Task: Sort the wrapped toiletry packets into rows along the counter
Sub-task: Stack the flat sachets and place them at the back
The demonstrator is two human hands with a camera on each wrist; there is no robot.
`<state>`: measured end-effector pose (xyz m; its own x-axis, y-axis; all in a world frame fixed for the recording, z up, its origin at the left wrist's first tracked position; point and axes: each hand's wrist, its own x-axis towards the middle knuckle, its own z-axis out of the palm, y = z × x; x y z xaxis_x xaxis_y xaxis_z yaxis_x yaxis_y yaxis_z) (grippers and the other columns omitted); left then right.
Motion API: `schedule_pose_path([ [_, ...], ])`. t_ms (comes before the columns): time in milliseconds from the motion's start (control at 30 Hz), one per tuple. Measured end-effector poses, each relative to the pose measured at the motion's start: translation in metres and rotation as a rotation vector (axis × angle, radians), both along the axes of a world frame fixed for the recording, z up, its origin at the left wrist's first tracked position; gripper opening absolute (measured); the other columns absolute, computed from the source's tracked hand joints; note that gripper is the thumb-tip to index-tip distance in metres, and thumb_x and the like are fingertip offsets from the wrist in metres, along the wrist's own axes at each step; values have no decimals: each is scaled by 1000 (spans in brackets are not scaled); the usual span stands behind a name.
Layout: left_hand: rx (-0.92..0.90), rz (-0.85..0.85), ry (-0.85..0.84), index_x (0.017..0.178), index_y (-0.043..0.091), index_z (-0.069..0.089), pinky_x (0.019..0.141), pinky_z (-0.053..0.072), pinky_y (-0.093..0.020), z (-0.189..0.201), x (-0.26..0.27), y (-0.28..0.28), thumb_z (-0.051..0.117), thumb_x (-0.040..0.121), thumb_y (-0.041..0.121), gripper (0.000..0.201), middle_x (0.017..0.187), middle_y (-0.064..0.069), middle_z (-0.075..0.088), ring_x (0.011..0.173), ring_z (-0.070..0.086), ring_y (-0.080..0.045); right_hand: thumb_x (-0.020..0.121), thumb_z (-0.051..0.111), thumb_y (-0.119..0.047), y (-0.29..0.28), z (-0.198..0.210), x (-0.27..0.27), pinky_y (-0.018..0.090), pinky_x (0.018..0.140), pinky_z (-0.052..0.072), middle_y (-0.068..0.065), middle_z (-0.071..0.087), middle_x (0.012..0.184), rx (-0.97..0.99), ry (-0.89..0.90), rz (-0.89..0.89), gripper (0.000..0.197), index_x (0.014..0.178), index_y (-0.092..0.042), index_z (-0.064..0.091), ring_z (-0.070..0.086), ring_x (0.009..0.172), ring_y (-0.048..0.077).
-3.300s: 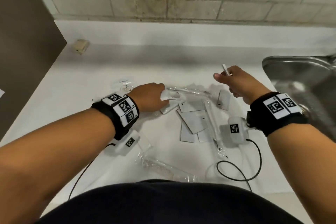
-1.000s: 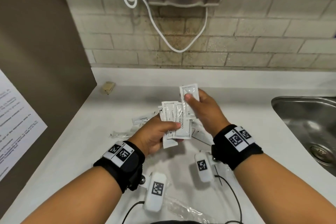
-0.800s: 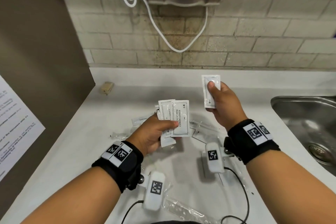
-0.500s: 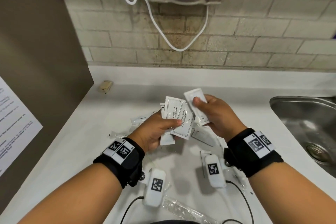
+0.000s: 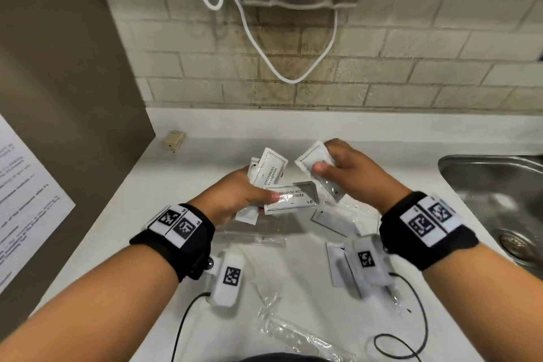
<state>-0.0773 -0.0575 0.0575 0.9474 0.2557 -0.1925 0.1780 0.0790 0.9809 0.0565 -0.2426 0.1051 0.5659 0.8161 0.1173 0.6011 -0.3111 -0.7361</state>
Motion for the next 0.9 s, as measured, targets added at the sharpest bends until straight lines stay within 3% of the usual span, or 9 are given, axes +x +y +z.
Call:
schedule_pose_path([
  [133, -84, -36, -60, 115, 3, 63, 86, 53, -45, 3, 7, -6, 69, 69, -5, 47, 111, -19, 69, 96, 68, -32, 84, 72, -21, 13, 1, -17, 21, 64, 42, -12, 59, 83, -238, -35, 172, 21, 84, -28, 52, 55, 73, 5],
  [267, -253, 76, -56, 121, 1, 57, 77, 58, -44, -6, 9, -13, 61, 88, 1, 33, 107, -24, 68, 84, 70, -32, 77, 75, -16, 16, -35, -28, 30, 67, 48, -2, 65, 87, -110, 92, 1, 37, 103, -27, 50, 61, 77, 16],
  [367, -359, 154, -19, 117, 4, 57, 72, 59, -41, -15, 6, -12, 48, 96, 5, 23, 95, -17, 71, 77, 72, -29, 83, 68, -19, 12, -56, -27, 29, 58, 40, -1, 60, 76, -69, 79, -202, 17, 94, -12, 57, 54, 68, 18],
  [467, -323, 139, -47, 113, 5, 59, 80, 57, -44, -20, 2, -12, 50, 95, 8, 20, 105, -12, 73, 88, 72, -27, 92, 60, -15, 13, -58, -24, 28, 64, 50, 1, 70, 82, 329, 636, -217, 10, 101, -12, 64, 63, 74, 19],
  [533, -293, 130, -43, 113, 3, 62, 83, 54, -54, -19, 0, -13, 59, 91, 11, 23, 111, -15, 71, 90, 70, -30, 89, 59, -15, 18, -51, -18, 42, 83, 55, 14, 71, 100, 565, 955, -142, 27, 114, -6, 61, 67, 90, 29],
  [567, -277, 128, -35, 114, 1, 63, 84, 54, -57, -17, 1, -15, 62, 89, 10, 26, 111, -19, 70, 88, 69, -33, 86, 61, -16, 21, -45, -17, 49, 90, 52, 21, 68, 108, 596, 1009, -107, 36, 119, -1, 58, 65, 97, 35],
  [700, -177, 101, -54, 103, 0, 67, 72, 57, -37, -15, 7, -23, 69, 81, -4, 23, 93, -18, 72, 77, 69, -28, 87, 65, -10, 38, -39, -25, 55, 83, 51, 32, 65, 112, 398, 849, -99, 33, 115, 5, 61, 65, 93, 42],
  [833, -220, 92, 11, 109, 1, 66, 90, 52, -53, -24, 4, -13, 75, 77, 10, 35, 100, -23, 70, 88, 68, -34, 85, 66, -17, 43, -50, -23, 57, 80, 48, 30, 67, 107, 352, 828, -187, 27, 106, -1, 65, 65, 87, 40],
  [900, -293, 146, -6, 109, 6, 67, 93, 51, -52, -27, 1, -6, 64, 87, 12, 24, 100, -21, 72, 91, 70, -32, 91, 60, -10, 40, -48, -13, 51, 81, 54, 24, 69, 98, 450, 907, -238, 15, 104, -2, 63, 68, 84, 35],
])
